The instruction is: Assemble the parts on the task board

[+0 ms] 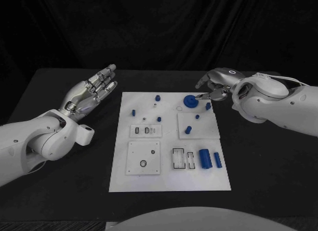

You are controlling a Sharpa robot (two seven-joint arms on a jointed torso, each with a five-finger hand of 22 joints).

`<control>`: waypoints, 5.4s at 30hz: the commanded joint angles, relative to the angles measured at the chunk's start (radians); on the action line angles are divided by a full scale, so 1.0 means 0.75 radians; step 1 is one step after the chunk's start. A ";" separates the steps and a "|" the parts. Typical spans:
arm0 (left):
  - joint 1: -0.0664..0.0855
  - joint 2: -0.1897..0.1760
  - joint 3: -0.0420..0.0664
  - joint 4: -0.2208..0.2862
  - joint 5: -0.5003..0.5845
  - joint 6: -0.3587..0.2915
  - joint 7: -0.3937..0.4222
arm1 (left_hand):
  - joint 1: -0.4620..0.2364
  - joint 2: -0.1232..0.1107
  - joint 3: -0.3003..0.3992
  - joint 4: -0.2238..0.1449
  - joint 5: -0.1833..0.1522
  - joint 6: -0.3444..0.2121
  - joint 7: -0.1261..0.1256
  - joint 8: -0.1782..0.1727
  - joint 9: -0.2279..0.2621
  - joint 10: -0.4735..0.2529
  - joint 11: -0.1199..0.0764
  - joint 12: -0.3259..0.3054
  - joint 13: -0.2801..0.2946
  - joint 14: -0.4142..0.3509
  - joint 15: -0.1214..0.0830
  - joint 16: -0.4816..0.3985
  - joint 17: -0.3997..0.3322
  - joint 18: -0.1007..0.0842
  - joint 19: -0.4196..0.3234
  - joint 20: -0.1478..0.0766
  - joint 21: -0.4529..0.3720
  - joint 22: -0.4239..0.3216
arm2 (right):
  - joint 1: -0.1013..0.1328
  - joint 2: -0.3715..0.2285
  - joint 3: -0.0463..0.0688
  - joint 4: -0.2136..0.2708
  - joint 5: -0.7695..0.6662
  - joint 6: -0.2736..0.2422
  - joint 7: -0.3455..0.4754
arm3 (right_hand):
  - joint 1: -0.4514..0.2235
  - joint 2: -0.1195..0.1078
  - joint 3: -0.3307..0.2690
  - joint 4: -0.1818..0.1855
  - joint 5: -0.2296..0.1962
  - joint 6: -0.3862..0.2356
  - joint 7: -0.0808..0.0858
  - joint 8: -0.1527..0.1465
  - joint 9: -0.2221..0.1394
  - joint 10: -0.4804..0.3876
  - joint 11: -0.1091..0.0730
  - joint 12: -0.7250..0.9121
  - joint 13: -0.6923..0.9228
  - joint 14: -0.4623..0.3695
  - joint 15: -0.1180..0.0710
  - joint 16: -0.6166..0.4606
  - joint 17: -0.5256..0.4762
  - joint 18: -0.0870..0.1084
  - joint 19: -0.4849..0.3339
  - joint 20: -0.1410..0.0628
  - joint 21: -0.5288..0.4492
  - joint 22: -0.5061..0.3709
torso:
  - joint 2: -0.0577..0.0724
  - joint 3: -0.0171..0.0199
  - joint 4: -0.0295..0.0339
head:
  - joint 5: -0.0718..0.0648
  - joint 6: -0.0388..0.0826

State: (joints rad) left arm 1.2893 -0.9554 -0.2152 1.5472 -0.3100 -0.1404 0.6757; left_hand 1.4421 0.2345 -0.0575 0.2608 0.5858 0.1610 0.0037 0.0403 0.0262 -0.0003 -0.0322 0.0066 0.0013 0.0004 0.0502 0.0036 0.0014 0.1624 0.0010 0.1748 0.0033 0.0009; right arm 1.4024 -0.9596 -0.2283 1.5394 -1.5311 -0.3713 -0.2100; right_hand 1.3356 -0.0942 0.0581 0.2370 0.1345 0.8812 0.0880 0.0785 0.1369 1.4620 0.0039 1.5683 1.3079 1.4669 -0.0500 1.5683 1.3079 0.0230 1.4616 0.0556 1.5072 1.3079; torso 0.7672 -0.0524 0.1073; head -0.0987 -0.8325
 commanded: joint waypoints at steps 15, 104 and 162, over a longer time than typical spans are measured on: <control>0.005 0.005 0.001 -0.010 -0.001 0.035 0.088 | 0.004 -0.002 0.001 0.005 -0.002 -0.006 0.001 0.000 0.000 0.000 0.014 -0.009 -0.002 -0.001 0.002 -0.005 -0.002 0.022 -0.001 -0.006 -0.004 -0.001 | -0.003 0.074 0.001 -0.058 -0.086 0.098 -0.080 | 0.002 -0.025 0.024 0.013 -0.006 0.025 0.016 0.017 0.038 0.145 0.012 0.003 0.351 0.139 0.006 0.003 0.350 -0.010 0.100 0.011 0.015 0.321 | -0.002 0.0007 0.0030 | 0.007 0.044; 0.004 0.018 0.001 -0.034 -0.001 0.084 0.045 | 0.025 0.006 0.030 -0.023 -0.001 0.034 0.052 0.008 0.005 0.000 0.065 -0.009 -0.002 -0.001 0.030 -0.005 -0.002 0.024 -0.001 0.037 -0.004 -0.001 | -0.044 0.123 0.002 -0.001 0.006 0.055 0.053 | 0.021 -0.012 0.187 -0.173 0.606 0.271 -0.002 0.127 0.265 0.145 0.018 0.003 0.351 0.139 0.013 0.003 0.350 -0.010 0.102 0.021 0.014 0.324 | -0.011 -0.0026 0.0130 | 0.068 0.070; 0.002 0.067 0.000 -0.063 -0.001 0.128 0.015 | 0.023 0.010 0.039 -0.026 -0.002 0.065 0.075 0.017 0.009 0.000 0.082 -0.009 -0.002 -0.001 0.039 -0.005 -0.002 0.024 -0.001 0.047 -0.004 -0.001 | -0.054 0.503 0.010 -0.246 -0.016 0.149 0.082 | -0.006 -0.014 0.245 -0.175 0.471 -0.042 0.025 -0.022 0.185 0.145 0.019 0.003 0.351 0.139 0.014 0.003 0.350 -0.002 0.083 0.023 -0.016 0.313 | -0.009 -0.0032 0.0099 | 0.095 0.069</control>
State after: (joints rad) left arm 1.2895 -0.9069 -0.2158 1.4974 -0.3104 -0.0588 0.6741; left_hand 1.4540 0.2386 -0.0324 0.2414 0.5857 0.2084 0.0585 0.0479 0.0323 0.0001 0.0224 0.0066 0.0017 0.0004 0.0716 0.0036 0.0014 0.1623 0.0011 0.2037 0.0033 0.0012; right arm 1.3643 -0.5839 -0.2212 1.3563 -1.5347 -0.2799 -0.1345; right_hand 1.3247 -0.0950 0.2380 0.1048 0.4844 0.8551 0.1064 0.0672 0.2781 1.4668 0.0266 1.5682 1.3073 1.4671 -0.0322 1.5682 1.3074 0.0237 1.4651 0.0806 1.5007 1.3079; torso 0.7608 -0.0550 0.1136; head -0.0268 -0.7797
